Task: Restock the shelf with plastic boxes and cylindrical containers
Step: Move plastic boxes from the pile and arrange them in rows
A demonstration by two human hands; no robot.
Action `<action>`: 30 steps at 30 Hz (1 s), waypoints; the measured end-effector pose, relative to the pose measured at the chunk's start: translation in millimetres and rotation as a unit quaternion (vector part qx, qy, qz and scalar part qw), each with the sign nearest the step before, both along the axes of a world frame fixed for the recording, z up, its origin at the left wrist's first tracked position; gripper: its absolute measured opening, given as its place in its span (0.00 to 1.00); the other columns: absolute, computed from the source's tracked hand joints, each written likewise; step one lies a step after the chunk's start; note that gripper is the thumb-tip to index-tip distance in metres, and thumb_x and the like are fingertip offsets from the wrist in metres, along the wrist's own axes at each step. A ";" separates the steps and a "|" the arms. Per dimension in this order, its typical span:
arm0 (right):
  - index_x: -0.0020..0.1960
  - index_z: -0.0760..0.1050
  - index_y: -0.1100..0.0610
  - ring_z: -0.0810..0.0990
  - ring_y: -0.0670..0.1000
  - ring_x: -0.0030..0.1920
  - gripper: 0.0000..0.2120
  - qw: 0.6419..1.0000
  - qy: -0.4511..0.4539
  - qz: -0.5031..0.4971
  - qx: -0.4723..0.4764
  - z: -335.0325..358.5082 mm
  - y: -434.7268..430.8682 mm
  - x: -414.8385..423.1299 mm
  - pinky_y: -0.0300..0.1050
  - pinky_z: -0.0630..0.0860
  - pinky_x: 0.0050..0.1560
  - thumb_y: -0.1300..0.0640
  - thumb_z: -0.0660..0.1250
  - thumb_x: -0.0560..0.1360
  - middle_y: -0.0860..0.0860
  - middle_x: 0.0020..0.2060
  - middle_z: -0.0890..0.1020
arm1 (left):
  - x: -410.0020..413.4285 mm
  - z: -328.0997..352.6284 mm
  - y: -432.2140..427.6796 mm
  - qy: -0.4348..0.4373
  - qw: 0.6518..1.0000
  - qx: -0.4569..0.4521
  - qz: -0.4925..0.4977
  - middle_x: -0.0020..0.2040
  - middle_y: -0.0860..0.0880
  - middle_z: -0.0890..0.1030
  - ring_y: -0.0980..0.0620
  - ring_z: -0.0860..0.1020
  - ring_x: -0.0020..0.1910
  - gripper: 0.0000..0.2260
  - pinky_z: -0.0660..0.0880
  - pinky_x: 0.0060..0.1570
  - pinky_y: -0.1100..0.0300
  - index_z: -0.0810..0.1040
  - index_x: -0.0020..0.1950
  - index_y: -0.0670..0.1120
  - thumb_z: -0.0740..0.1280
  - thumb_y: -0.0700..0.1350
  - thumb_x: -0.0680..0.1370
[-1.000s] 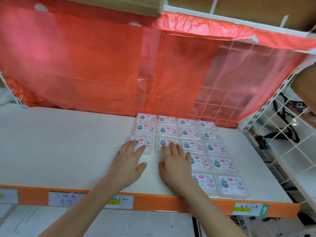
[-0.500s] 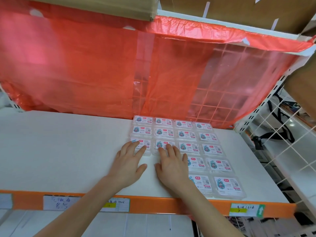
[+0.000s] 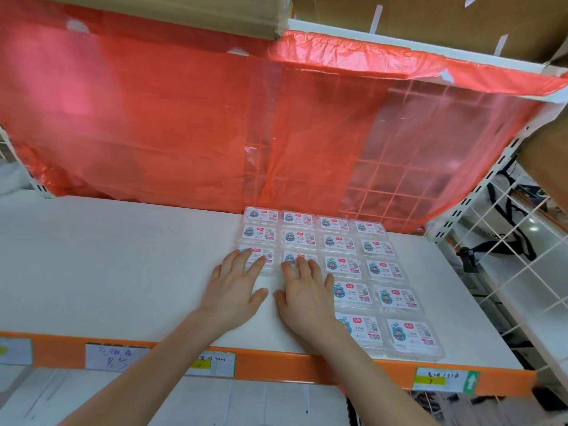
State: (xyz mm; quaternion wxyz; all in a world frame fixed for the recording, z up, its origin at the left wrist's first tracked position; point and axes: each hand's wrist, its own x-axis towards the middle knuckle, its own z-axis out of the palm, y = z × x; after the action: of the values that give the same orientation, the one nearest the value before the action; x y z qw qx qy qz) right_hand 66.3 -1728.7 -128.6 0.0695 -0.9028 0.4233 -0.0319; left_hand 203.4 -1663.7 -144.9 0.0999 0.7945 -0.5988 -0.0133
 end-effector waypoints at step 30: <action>0.69 0.62 0.52 0.60 0.55 0.68 0.21 0.950 -0.048 0.308 0.023 31.3 281.6 375.4 0.52 0.61 0.63 0.46 0.53 0.79 0.53 0.68 0.65 | 306.8 41.6 378.1 -0.020 0.935 -0.027 0.354 0.73 0.48 0.62 0.49 0.59 0.72 0.23 0.60 0.66 0.53 0.61 0.73 0.51 0.55 0.57 0.79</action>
State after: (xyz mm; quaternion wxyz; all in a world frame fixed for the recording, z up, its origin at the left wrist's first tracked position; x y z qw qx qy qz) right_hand 441.7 -1447.1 -97.3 0.1174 -0.9848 0.1211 -0.0425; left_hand 510.2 -1285.6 -103.3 0.1075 0.9523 -0.2804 0.0548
